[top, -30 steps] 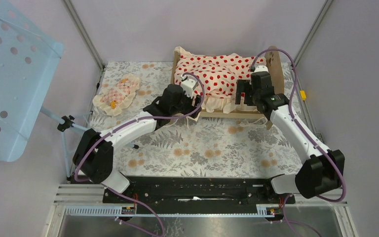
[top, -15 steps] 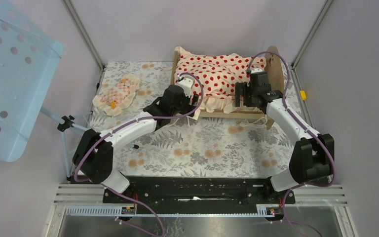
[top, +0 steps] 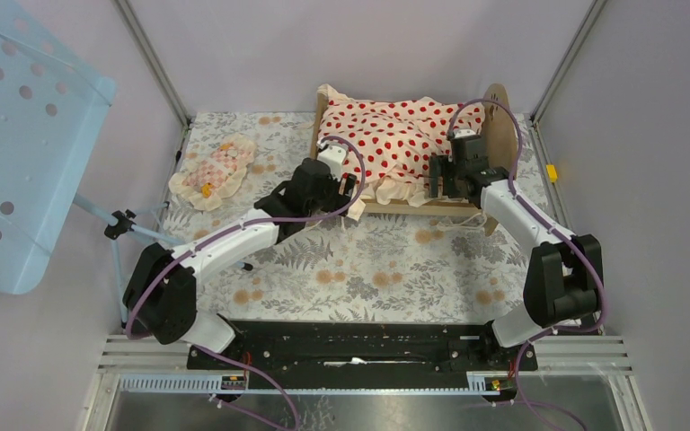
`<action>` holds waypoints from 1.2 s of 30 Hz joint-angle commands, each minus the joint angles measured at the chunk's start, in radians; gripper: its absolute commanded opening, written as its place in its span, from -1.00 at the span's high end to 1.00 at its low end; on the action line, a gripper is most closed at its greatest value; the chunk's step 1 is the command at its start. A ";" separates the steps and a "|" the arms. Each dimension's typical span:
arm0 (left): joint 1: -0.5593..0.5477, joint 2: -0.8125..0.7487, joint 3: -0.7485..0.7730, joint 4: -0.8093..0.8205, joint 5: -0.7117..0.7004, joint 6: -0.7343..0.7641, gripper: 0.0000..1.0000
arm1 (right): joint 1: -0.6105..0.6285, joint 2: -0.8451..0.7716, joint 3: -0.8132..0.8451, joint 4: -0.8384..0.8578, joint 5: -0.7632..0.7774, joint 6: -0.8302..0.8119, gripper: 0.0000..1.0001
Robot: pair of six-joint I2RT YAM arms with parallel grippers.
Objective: Set up the pet bed
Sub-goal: Adjust the mattress on the bed frame.
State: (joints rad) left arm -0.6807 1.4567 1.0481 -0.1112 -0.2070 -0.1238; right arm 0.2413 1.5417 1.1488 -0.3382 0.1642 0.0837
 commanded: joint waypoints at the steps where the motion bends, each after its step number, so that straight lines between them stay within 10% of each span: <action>1: -0.005 0.029 -0.010 0.011 -0.003 -0.022 -0.54 | -0.006 -0.034 -0.030 0.016 0.011 0.004 -0.80; 7: -0.005 0.036 -0.032 0.022 0.028 -0.059 -0.54 | -0.008 -0.053 -0.048 0.000 0.012 0.012 -0.78; 13: -0.005 0.054 -0.040 0.031 0.034 -0.051 -0.32 | -0.007 -0.049 -0.065 0.001 0.060 0.022 -0.27; 21: 0.006 0.075 0.019 -0.009 0.037 0.005 0.99 | -0.009 -0.087 -0.048 -0.013 0.159 0.031 0.58; 36: 0.038 -0.060 0.022 -0.078 -0.090 0.074 1.00 | -0.013 -0.220 -0.039 -0.052 0.268 0.029 0.88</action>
State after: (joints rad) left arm -0.6701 1.4738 1.0481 -0.1669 -0.2016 -0.0967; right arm 0.2417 1.3518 1.0927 -0.3523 0.3168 0.1169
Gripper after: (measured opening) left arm 0.032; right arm 0.083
